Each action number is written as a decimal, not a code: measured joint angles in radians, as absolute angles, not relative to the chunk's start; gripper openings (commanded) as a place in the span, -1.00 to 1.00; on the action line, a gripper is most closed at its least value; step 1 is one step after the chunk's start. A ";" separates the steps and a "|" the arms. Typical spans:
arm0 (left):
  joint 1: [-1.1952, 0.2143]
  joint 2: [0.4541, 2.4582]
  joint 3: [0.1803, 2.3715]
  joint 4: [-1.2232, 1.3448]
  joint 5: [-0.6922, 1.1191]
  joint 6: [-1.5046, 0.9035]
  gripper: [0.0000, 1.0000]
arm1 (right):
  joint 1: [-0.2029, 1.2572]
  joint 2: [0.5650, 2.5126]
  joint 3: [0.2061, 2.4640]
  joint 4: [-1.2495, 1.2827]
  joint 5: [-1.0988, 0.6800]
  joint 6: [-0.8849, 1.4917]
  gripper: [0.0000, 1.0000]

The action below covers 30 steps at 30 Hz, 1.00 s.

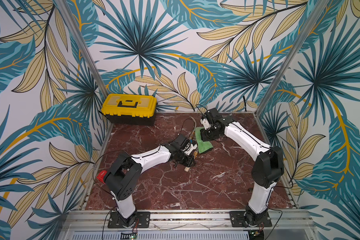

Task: Wipe small sickles with rags
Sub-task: Wipe the small sickle.

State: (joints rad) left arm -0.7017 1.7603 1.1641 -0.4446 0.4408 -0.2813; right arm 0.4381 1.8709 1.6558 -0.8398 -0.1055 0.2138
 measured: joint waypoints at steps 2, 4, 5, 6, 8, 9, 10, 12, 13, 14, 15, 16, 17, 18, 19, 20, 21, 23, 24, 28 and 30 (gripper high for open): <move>-0.699 1.772 1.168 -0.448 0.437 -0.289 -1.00 | 0.446 1.851 1.596 -0.793 -0.116 0.247 -0.93; -0.698 1.785 1.175 -0.450 0.433 -0.299 -1.00 | 0.456 1.826 1.527 -0.738 -0.128 0.287 -0.93; -0.698 1.791 1.180 -0.452 0.430 -0.303 -1.00 | 0.460 1.812 1.494 -0.712 -0.133 0.307 -0.93; -0.697 1.796 1.184 -0.453 0.428 -0.306 -1.00 | 0.464 1.798 1.465 -0.688 -0.140 0.327 -0.93; -0.695 1.800 1.188 -0.453 0.426 -0.308 -1.00 | 0.470 1.775 1.422 -0.650 -0.151 0.362 -0.93; -0.694 1.800 1.193 -0.453 0.426 -0.309 -1.00 | 0.472 1.761 1.404 -0.633 -0.156 0.377 -0.93; -0.692 1.801 1.199 -0.453 0.426 -0.309 -1.00 | 0.473 1.748 1.390 -0.620 -0.160 0.390 -0.93; -0.688 1.801 1.214 -0.445 0.427 -0.308 -1.00 | 0.474 1.714 1.370 -0.604 -0.167 0.408 -0.93; -0.686 1.801 1.220 -0.438 0.430 -0.307 -1.00 | 0.475 1.697 1.365 -0.603 -0.166 0.412 -0.93; -0.685 1.801 1.231 -0.429 0.432 -0.305 -1.00 | 0.475 1.679 1.364 -0.604 -0.166 0.414 -0.92; -0.684 1.801 1.237 -0.416 0.435 -0.303 -1.00 | 0.475 1.660 1.365 -0.605 -0.164 0.414 -0.92; -0.683 1.801 1.245 -0.403 0.438 -0.302 -1.00 | 0.473 1.641 1.365 -0.611 -0.162 0.413 -0.91; -0.683 1.801 1.250 -0.385 0.443 -0.299 -1.00 | 0.470 1.623 1.370 -0.624 -0.161 0.411 -0.90; -0.683 1.800 1.251 -0.371 0.448 -0.298 -1.00 | 0.465 1.610 1.379 -0.639 -0.160 0.407 -0.90; -0.683 1.799 1.251 -0.355 0.453 -0.296 -1.00 | 0.456 1.599 1.395 -0.659 -0.159 0.399 -0.89; -0.684 1.797 1.251 -0.344 0.456 -0.295 -1.00 | 0.445 1.595 1.417 -0.680 -0.159 0.389 -0.90; -0.684 1.796 1.251 -0.335 0.458 -0.295 -1.00 | 0.432 1.593 1.437 -0.693 -0.159 0.379 -0.89; -0.685 1.785 1.246 -0.323 0.458 -0.295 -1.00 | 0.398 1.594 1.484 -0.713 -0.159 0.358 -0.89; -0.686 1.777 1.241 -0.321 0.458 -0.295 -1.00 | 0.379 1.599 1.509 -0.725 -0.160 0.349 -0.89; -0.703 1.729 1.218 -0.316 0.460 -0.295 -1.00 | 0.305 1.659 1.639 -0.743 -0.167 0.320 -0.89; -0.715 1.707 1.210 -0.313 0.460 -0.296 -1.00 | 0.284 1.712 1.694 -0.741 -0.180 0.311 -0.89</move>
